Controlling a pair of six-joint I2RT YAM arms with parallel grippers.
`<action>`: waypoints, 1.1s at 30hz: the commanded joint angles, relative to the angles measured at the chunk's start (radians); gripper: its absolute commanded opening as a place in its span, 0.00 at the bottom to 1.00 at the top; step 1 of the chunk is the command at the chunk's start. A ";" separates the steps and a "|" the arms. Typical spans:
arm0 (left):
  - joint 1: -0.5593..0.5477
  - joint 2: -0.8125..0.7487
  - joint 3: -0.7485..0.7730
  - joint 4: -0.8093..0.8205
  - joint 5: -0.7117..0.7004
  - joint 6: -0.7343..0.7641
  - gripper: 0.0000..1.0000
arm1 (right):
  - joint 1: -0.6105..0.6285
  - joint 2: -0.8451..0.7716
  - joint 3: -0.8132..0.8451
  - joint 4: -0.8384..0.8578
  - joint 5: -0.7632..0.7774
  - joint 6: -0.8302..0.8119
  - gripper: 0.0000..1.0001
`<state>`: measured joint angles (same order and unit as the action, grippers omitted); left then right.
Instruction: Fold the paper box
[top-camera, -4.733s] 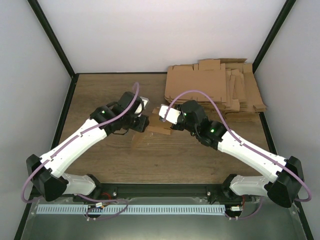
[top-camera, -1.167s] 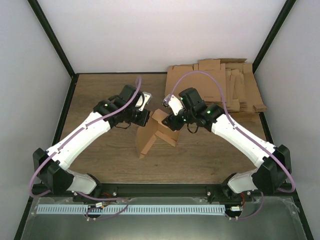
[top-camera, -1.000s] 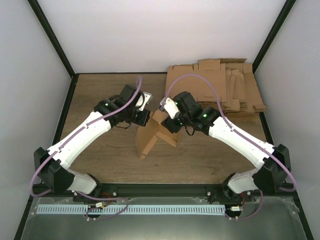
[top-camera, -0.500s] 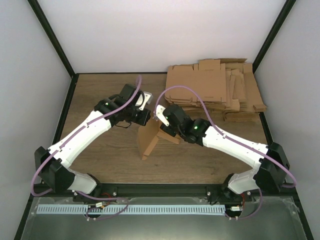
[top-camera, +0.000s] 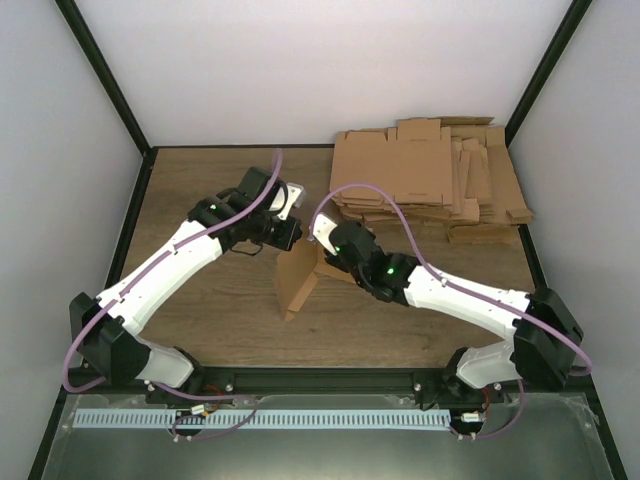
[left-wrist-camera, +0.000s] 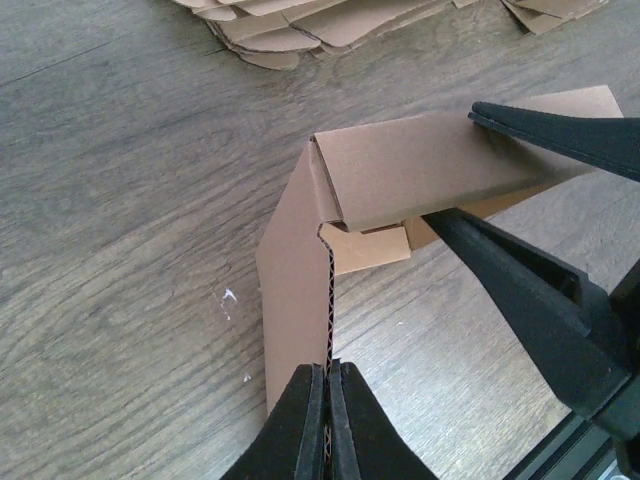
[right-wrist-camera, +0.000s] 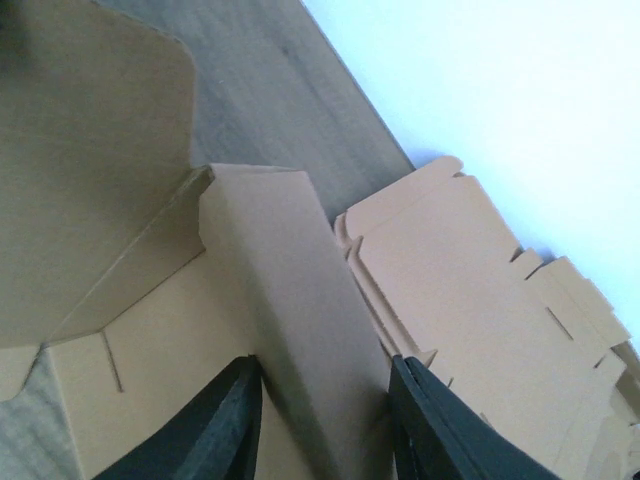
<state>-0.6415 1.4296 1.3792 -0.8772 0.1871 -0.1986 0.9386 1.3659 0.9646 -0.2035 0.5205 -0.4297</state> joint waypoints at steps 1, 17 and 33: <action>0.003 0.009 -0.001 -0.012 0.046 0.016 0.04 | 0.005 0.005 -0.106 0.090 0.070 -0.057 0.35; 0.028 0.011 -0.009 0.039 0.204 0.022 0.04 | 0.028 0.077 -0.252 0.482 0.113 -0.242 0.25; 0.118 -0.038 0.005 0.141 0.517 -0.039 0.29 | 0.027 0.117 -0.196 0.439 0.110 -0.163 0.01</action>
<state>-0.5400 1.4460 1.3487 -0.7963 0.5152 -0.2085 0.9638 1.4319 0.7357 0.4179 0.6586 -0.7151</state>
